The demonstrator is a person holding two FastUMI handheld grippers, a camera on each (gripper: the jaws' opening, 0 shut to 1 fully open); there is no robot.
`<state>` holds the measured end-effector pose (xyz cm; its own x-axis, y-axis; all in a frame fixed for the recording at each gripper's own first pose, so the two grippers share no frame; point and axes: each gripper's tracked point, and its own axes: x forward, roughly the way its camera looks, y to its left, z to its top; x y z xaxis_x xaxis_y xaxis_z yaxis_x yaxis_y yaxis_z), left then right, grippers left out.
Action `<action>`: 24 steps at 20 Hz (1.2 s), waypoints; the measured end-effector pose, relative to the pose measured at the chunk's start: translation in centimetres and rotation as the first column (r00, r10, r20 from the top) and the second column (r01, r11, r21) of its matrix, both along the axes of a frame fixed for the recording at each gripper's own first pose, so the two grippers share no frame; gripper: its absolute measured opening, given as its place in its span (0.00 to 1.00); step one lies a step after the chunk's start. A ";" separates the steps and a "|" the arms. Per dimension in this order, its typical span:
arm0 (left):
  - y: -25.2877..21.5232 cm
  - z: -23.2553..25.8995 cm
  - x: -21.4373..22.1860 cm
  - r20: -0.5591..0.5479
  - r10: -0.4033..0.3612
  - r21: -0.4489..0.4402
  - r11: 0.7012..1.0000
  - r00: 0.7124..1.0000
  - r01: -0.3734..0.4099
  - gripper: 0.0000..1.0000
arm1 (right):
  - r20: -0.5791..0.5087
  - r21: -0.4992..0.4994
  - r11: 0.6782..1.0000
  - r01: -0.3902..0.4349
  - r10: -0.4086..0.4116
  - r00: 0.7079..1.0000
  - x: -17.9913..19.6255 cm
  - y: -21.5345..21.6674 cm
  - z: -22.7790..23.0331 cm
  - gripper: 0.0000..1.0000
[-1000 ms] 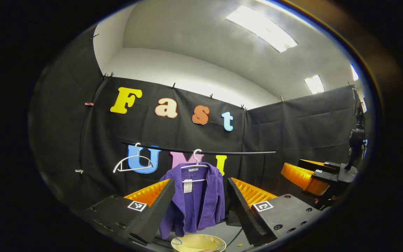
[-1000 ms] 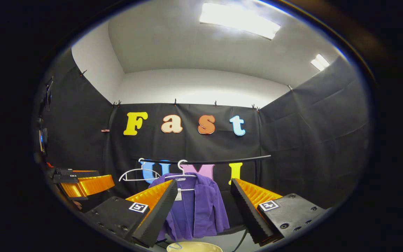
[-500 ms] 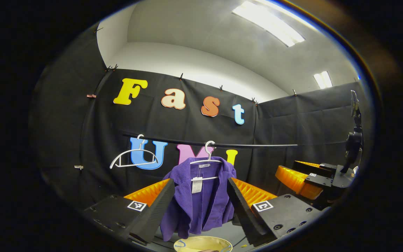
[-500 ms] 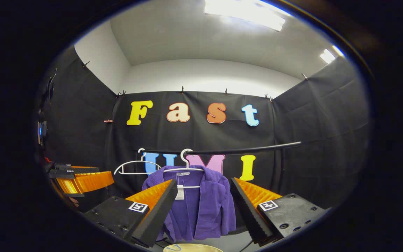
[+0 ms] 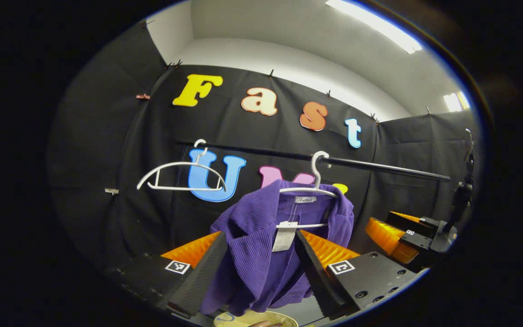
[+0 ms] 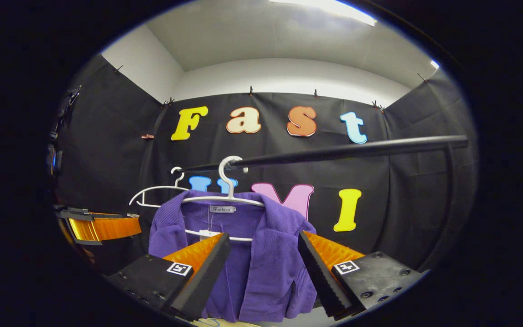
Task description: Grasp the clothes on the hanger with both hands and then place them into the laundry hamper below.
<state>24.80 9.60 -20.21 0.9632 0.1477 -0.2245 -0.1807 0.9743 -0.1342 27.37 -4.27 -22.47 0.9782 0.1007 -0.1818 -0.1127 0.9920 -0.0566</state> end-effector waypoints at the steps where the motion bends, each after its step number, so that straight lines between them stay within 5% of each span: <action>1: 0.2 -1.2 0.4 -0.016 0.015 -0.006 1.000 1.000 -0.016 0.94 | -0.036 -0.003 1.000 0.000 0.000 0.999 0.6 -0.7 -1.9 0.98; 11: -1.2 -7.9 3.3 -0.132 0.056 0.023 0.998 0.990 -0.054 0.95 | -0.204 0.015 0.996 -0.085 0.086 0.975 3.7 -4.2 -12.3 0.98; 19: -0.8 -8.8 5.0 -0.127 0.051 -0.031 0.998 0.991 -0.056 0.94 | -0.182 0.105 0.964 -0.244 0.259 0.949 5.6 -3.6 -13.6 0.98; 22: -2.7 -7.4 7.2 -0.085 0.018 -0.047 0.999 0.996 -0.022 0.95 | -0.179 0.237 0.925 -0.296 0.341 0.923 5.4 -2.0 -13.2 0.98; 24: -2.9 -7.4 8.3 -0.078 0.013 -0.011 1.000 0.997 -0.014 0.95 | -0.174 0.225 0.938 -0.264 0.305 0.936 6.4 -2.8 -13.4 1.00</action>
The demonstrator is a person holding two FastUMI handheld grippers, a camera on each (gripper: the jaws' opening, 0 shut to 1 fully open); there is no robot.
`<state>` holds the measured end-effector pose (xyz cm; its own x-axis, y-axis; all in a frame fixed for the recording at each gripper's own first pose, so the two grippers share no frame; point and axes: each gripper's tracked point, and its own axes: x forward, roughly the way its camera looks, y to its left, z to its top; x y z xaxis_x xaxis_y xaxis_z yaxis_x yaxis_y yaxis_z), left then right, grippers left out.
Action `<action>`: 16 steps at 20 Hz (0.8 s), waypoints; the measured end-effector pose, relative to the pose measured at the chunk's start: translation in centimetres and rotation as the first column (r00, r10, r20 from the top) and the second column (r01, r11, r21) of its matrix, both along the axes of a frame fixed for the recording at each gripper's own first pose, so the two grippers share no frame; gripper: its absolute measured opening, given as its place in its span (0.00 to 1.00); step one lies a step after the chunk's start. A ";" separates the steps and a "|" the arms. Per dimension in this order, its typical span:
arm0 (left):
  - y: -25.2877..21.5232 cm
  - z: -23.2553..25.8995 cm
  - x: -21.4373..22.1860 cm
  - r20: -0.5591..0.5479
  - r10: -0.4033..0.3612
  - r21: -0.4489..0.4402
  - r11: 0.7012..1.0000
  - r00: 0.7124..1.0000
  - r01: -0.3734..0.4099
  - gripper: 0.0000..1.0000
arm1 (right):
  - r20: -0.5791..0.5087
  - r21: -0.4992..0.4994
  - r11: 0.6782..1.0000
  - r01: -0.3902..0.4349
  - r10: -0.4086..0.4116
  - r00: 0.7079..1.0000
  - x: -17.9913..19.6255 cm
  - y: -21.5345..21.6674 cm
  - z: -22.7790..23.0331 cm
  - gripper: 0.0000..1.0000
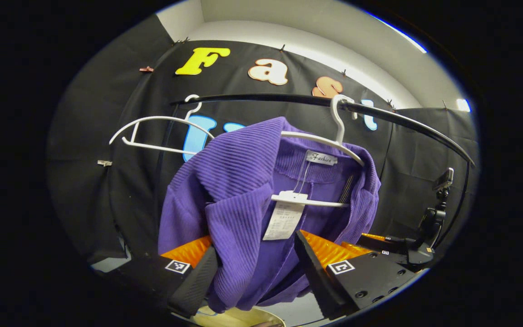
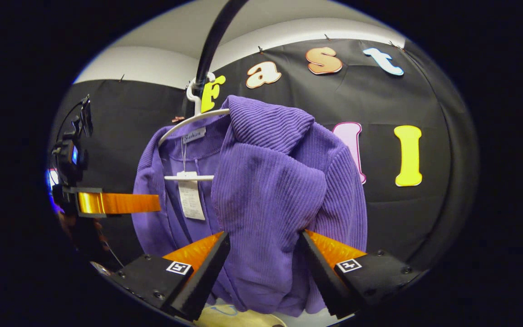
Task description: Grasp the clothes on the hanger with both hands and then place them into the laundry hamper below.
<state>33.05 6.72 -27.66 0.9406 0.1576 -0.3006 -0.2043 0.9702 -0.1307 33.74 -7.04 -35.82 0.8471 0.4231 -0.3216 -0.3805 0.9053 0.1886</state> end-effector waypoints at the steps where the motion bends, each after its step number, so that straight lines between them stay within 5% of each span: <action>1: 0.0 -0.3 0.3 -0.007 0.000 0.011 1.000 1.000 0.000 0.94 | 0.011 -0.032 0.999 0.028 -0.028 1.000 0.4 -0.9 -0.2 0.99; 4: 0.6 -0.5 1.2 -0.008 0.009 0.007 1.000 1.000 -0.009 0.95 | 0.006 -0.002 1.000 0.027 -0.027 1.000 0.2 -0.6 0.5 0.98; 7: 1.4 0.0 1.7 0.001 0.026 -0.005 1.000 1.000 -0.026 0.94 | 0.002 0.107 0.992 -0.068 0.068 0.998 -0.1 3.6 2.0 0.98; 10: 1.5 0.8 1.5 0.006 0.028 -0.004 1.000 1.000 -0.028 0.94 | 0.046 0.090 0.988 -0.123 0.120 0.992 -0.2 6.6 3.2 0.98; 16: 3.8 1.5 1.9 0.036 0.088 0.076 0.993 0.995 -0.091 0.94 | 0.116 -0.069 0.986 0.150 -0.142 0.983 3.9 2.7 2.7 0.96</action>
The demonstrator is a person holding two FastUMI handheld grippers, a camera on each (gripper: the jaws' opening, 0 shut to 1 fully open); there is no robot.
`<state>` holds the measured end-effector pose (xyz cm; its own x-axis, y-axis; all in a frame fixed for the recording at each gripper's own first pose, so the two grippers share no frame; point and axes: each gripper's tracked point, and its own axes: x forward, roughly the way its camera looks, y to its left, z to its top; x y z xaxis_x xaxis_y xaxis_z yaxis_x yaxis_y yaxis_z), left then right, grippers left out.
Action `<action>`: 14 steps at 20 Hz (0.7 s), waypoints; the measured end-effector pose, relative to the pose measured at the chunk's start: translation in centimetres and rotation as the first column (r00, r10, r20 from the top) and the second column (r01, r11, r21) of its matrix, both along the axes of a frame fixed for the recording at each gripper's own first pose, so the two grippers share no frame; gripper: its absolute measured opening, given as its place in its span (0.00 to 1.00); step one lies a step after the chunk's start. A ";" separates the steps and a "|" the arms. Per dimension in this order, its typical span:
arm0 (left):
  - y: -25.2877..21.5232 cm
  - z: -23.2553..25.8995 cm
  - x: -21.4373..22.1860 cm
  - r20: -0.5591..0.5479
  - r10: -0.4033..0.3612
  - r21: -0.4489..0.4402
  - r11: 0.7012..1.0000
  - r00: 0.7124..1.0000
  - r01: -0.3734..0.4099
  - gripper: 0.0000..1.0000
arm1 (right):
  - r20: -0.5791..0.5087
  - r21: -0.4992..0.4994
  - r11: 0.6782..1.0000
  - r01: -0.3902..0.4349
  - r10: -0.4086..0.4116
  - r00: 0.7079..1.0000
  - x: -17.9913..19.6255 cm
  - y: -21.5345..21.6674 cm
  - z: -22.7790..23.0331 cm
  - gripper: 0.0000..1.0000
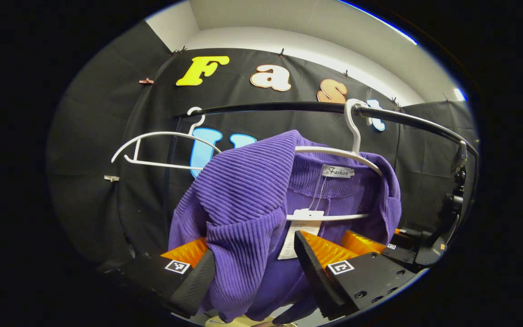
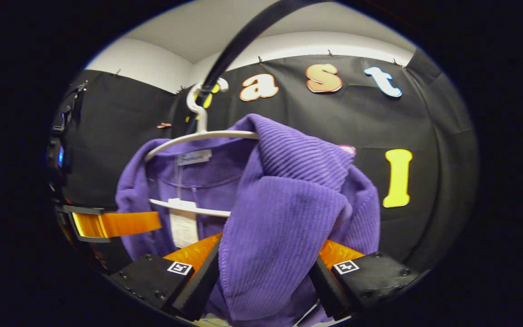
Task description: Grasp the clothes on the hanger with both hands and then place them into the laundry hamper below.
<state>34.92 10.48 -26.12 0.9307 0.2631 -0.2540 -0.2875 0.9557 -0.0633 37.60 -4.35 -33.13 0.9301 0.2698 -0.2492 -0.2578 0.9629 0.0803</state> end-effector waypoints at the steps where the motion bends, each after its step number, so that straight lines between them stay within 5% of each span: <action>1: 0.4 0.1 0.2 0.011 0.017 0.015 1.000 1.000 -0.018 0.94 | 0.000 0.006 1.000 0.026 -0.026 1.000 0.5 -0.4 0.1 0.93; 5: 0.8 -0.7 1.5 0.008 0.030 0.035 0.999 1.000 -0.030 0.93 | 0.013 -0.002 0.995 0.098 -0.098 0.995 2.3 -2.2 0.3 0.82; 7: 1.1 -0.9 2.0 -0.006 0.015 0.039 0.999 1.000 -0.015 0.92 | 0.004 -0.001 0.997 0.076 -0.076 0.997 3.0 -2.2 0.1 0.63; 9: 2.5 -0.6 1.8 -0.007 0.068 0.046 0.997 0.998 -0.068 0.51 | -0.017 -0.021 0.996 0.081 -0.082 0.997 4.0 -2.8 -1.2 0.46; 11: 3.0 -0.5 2.1 0.004 0.081 0.009 0.997 0.997 -0.081 0.11 | -0.008 0.002 0.998 0.058 -0.058 0.998 3.5 -3.1 -0.3 0.13; 14: 3.6 0.0 1.7 -0.011 0.092 0.008 0.996 0.996 -0.092 0.07 | -0.005 0.021 1.000 0.013 -0.013 1.000 2.6 -3.3 0.2 0.14</action>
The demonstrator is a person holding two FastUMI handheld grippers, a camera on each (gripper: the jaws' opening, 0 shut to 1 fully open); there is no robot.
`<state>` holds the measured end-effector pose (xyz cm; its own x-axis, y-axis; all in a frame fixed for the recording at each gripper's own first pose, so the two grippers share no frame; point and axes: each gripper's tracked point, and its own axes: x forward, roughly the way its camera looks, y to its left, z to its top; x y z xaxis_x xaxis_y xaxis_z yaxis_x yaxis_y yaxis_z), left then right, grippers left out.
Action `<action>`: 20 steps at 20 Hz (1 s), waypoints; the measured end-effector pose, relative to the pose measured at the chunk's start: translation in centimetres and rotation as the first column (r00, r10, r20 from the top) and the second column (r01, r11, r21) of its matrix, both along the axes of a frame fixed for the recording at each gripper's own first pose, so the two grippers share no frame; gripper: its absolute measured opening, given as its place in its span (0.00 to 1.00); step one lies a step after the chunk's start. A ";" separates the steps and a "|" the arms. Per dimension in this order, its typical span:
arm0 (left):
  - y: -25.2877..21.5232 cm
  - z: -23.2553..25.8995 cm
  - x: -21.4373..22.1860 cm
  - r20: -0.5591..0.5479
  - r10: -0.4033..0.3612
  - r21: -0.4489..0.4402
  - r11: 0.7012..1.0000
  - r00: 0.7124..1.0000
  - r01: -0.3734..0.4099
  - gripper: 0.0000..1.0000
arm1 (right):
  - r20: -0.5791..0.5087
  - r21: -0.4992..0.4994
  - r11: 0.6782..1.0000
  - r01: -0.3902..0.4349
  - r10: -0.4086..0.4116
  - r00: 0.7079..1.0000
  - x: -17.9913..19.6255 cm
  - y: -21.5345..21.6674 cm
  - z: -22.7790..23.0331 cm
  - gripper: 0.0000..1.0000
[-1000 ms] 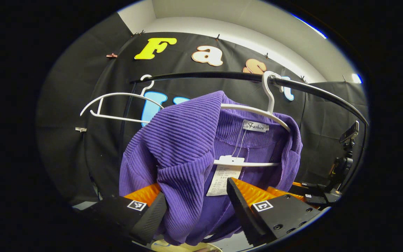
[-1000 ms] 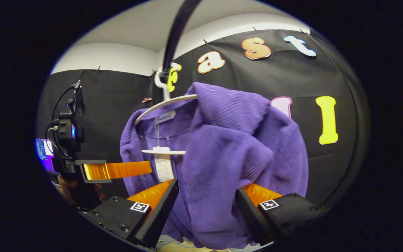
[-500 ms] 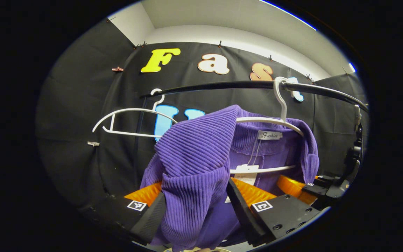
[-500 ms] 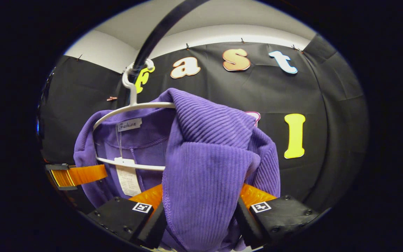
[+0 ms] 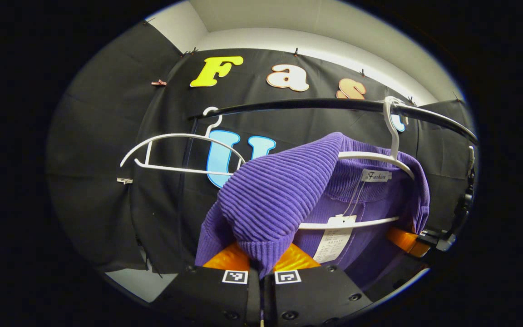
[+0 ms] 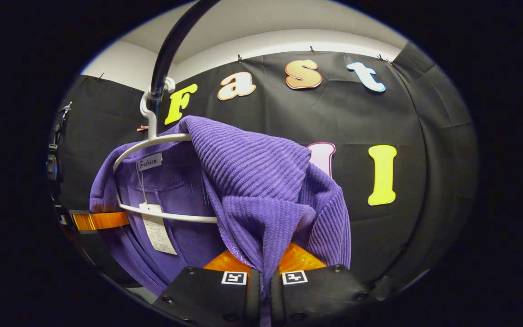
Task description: Grasp the clothes on the hanger with both hands and then place them into the laundry hamper below.
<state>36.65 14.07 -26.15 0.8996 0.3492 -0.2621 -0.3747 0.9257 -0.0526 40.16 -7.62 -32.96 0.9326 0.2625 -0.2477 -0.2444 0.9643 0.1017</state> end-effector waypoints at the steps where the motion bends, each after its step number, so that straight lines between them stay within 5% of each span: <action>1: 0.5 0.4 -0.3 -0.002 0.011 0.013 1.000 1.000 -0.011 0.07 | 0.012 -0.008 1.000 -0.008 0.008 1.000 -0.1 -0.5 0.5 0.13; 8: 1.9 3.4 -3.4 -0.024 0.025 0.095 0.995 0.999 -0.023 0.07 | 0.081 0.113 0.993 -0.013 0.003 0.997 -1.8 -3.9 4.8 0.14; 16: -0.5 8.5 -5.6 0.079 -0.081 -0.012 0.997 0.994 0.083 0.07 | 0.190 0.075 0.996 0.045 -0.059 0.980 -0.8 -4.8 6.3 0.13; 20: 2.1 10.5 -4.6 0.110 -0.044 0.061 0.997 0.993 0.038 0.06 | 0.153 0.217 0.975 0.041 -0.075 0.985 -0.1 -4.4 5.4 0.13</action>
<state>32.06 16.17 -15.61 0.9360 0.3232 -0.1396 -0.3311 0.9429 -0.0369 40.05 -11.98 -27.55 0.9706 0.2375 -0.0396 -0.2185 0.9378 0.2698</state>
